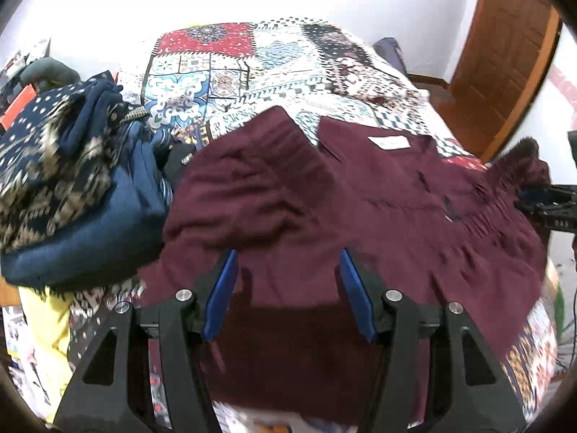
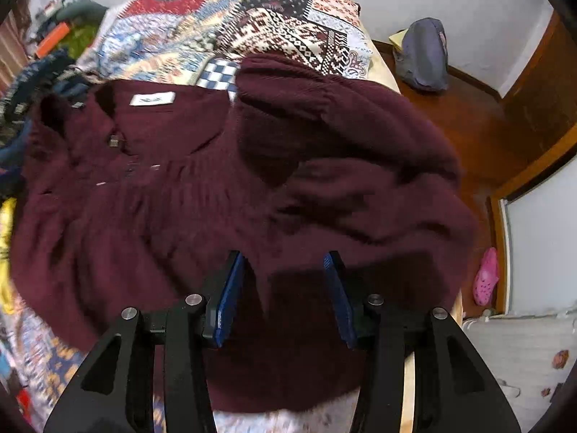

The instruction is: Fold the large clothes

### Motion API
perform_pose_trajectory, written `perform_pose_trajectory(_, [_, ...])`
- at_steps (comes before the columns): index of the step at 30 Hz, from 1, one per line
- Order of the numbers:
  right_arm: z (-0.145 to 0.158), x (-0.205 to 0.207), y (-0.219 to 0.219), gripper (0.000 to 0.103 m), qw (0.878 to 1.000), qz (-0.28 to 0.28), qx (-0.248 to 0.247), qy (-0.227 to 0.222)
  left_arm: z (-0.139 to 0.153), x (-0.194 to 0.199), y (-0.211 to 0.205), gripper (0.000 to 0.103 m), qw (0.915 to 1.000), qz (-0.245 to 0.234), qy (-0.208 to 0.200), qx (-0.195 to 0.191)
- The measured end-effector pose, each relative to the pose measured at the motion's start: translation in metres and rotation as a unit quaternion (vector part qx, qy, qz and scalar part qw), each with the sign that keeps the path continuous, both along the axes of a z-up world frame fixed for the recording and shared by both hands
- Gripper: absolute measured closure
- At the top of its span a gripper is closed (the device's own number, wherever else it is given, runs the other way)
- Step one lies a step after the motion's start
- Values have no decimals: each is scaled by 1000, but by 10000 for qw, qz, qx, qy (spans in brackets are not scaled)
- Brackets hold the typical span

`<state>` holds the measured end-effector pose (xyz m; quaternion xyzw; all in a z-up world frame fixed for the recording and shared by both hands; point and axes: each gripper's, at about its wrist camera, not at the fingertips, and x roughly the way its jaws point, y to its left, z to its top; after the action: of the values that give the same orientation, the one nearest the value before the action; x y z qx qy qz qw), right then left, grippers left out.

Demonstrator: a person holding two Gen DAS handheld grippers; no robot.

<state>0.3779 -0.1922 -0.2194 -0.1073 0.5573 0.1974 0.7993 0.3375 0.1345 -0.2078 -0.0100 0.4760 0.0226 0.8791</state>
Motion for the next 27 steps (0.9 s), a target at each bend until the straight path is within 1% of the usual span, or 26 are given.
perform_pose_trajectory(2, [-7, 12, -1, 61, 9999, -78, 117, 41, -10, 16, 8, 45, 9998, 175, 100, 2])
perform_pose_trajectory(3, [-11, 20, -3, 61, 9996, -160, 221, 65, -17, 26, 17, 45, 9992, 308, 228, -88])
perform_pose_trajectory(5, [-15, 28, -7, 61, 9988, -299, 380, 105, -32, 42, 36, 46, 9964, 594, 461, -388])
perform_pose_trajectory(6, [-20, 36, -10, 61, 9980, -384, 474, 157, -38, 47, 44, 47, 9947, 712, 544, -510])
perform_pose_trajectory(7, [-24, 40, -11, 61, 9975, -458, 518, 175, -44, 49, 52, 54, 9932, 825, 586, -583])
perform_pose_trajectory(8, [-27, 44, -13, 61, 9968, -562, 542, 166, -47, 52, 56, 58, 9924, 905, 599, -576])
perform_pose_trajectory(10, [-32, 47, -13, 62, 9961, -724, 499, 67, -54, 52, 60, 58, 9926, 923, 583, -532])
perform_pose_trajectory(12, [-36, 47, -7, 62, 9962, -790, 364, -12, -58, 47, 59, 59, 9937, 910, 529, -378])
perform_pose_trajectory(14, [-35, 44, 4, 62, 9970, -748, 37, -191, -55, 41, 54, 59, 9943, 913, 499, -241])
perform_pose_trajectory(16, [-30, 39, 14, 61, 9967, -615, -342, -398, -50, 37, 52, 59, 9943, 919, 515, -191])
perform_pose_trajectory(18, [-20, 27, 21, 61, 9943, -483, -724, -619, -38, 26, 50, 59, 9951, 855, 449, -203])
perform_pose_trajectory(20, [-8, 15, 23, 61, 9914, -360, -908, -870, -24, 15, 48, 59, 9966, 736, 326, -201])
perform_pose_trajectory(21, [1, 6, 26, 61, 9902, -266, -914, -1022, -18, 9, 47, 58, 9972, 676, 247, -218])
perform_pose_trajectory(23, [18, -9, 30, 60, 9895, -135, -765, -1215, -6, -5, 44, 48, 9977, 608, 115, -286])
perform_pose_trajectory(26, [42, -33, 38, 59, 9913, 52, -286, -1284, 4, -29, 43, 42, 9972, 551, -32, -512])
perform_pose_trajectory(27, [46, -41, 40, 54, 9916, 106, -134, -1283, 2, -36, 42, 41, 9972, 536, 10, -531])
